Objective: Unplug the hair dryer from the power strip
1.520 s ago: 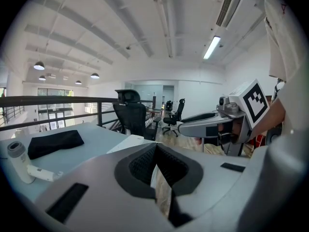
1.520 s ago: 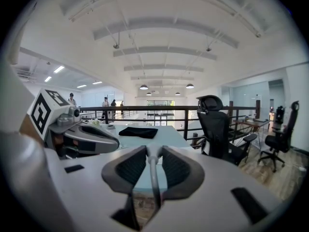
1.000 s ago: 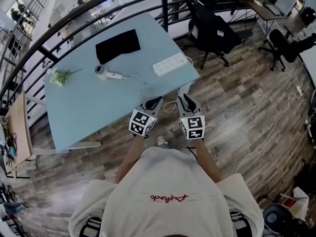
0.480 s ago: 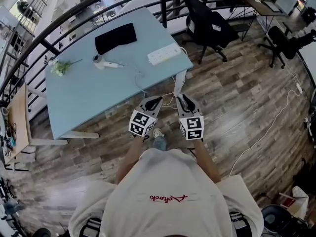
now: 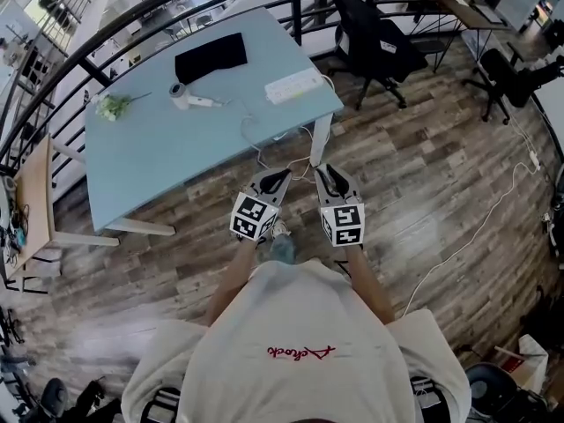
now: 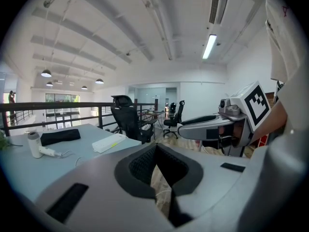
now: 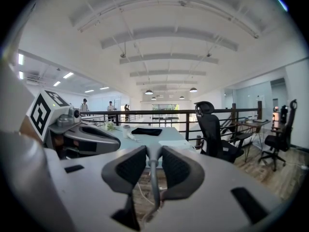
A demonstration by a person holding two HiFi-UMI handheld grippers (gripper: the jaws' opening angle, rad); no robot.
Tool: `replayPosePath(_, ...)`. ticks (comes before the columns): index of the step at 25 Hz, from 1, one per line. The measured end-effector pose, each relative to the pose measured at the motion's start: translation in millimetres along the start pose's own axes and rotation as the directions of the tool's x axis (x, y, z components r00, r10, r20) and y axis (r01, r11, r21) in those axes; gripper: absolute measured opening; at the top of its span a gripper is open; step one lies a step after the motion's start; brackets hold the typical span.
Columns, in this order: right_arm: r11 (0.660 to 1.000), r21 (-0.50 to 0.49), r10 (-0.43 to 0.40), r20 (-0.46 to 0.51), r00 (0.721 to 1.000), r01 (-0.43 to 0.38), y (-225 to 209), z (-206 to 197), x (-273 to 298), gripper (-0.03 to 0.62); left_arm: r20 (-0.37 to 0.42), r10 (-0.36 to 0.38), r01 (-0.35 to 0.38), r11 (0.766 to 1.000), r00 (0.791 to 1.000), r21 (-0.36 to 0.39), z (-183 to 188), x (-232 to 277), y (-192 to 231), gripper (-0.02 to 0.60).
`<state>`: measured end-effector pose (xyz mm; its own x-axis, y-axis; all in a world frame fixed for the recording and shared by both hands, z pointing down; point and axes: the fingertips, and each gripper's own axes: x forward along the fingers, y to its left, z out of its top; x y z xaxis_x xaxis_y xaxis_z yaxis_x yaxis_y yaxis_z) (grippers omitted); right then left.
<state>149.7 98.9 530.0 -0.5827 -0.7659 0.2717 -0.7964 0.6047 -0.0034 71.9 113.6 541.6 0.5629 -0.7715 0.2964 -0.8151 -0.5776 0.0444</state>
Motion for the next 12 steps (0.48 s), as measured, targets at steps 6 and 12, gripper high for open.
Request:
replayPosePath(6, 1.0, -0.002, 0.011, -0.003, 1.0, -0.011, 7, -7, -18, 0.115, -0.004, 0.001, -0.001, 1.0, 1.0, 0.001, -5, -9, -19, 0.006)
replayPosePath(12, 1.0, -0.004, 0.02, 0.0, 1.0, -0.02, 8, -9, -32, 0.115, -0.003, 0.001, -0.001, 1.0, 1.0, 0.007, -5, -12, -35, 0.006)
